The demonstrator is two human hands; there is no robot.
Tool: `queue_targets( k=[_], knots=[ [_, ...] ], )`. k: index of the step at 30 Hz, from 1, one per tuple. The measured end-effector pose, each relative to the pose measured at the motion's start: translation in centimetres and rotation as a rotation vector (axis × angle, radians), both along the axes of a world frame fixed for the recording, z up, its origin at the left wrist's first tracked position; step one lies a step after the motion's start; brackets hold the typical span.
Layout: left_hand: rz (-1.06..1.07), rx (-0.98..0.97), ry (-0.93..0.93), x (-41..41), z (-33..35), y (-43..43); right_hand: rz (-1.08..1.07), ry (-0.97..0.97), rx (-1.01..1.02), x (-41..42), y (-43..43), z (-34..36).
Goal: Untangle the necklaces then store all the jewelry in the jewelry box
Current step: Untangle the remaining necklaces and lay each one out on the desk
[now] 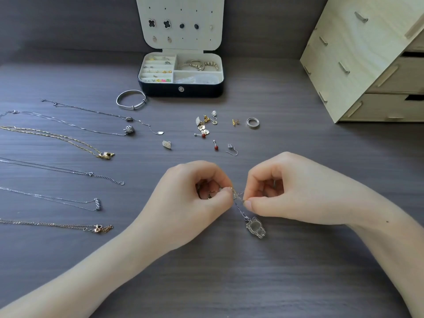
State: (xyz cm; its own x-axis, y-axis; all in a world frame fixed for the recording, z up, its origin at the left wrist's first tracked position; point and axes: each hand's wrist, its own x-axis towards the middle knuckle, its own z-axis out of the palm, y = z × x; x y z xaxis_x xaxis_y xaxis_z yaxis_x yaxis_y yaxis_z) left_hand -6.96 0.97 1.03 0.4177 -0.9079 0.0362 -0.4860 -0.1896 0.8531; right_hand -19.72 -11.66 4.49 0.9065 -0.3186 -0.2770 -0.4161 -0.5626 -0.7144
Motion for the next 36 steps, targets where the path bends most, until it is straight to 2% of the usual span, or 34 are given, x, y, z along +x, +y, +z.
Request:
queue_targets(
  k=[3,7,18,23,29,36],
  knots=[
    [0.010,0.017,0.049,0.0,0.0,0.0,-0.007,-0.015,-0.070,-0.1,-0.3,-0.2],
    [-0.005,0.022,0.072,0.0,0.1,0.0,-0.046,-0.146,-0.166,0.0,-0.3,-0.4],
    [-0.049,0.013,-0.094,-0.2,-0.5,0.0,-0.033,-0.257,-0.357,0.3,0.5,-1.5],
    [-0.094,-0.006,-0.211,-0.1,-1.0,0.1,-0.032,-0.296,-0.277,0.2,0.4,-1.2],
    [-0.133,0.008,-0.335,-0.1,-0.9,0.3,-0.010,-0.204,-0.138,0.4,0.3,-1.2],
    [-0.077,-0.047,-0.272,0.2,-0.9,0.1,-0.012,-0.161,-0.052,0.5,-0.1,-1.4]
  ],
)
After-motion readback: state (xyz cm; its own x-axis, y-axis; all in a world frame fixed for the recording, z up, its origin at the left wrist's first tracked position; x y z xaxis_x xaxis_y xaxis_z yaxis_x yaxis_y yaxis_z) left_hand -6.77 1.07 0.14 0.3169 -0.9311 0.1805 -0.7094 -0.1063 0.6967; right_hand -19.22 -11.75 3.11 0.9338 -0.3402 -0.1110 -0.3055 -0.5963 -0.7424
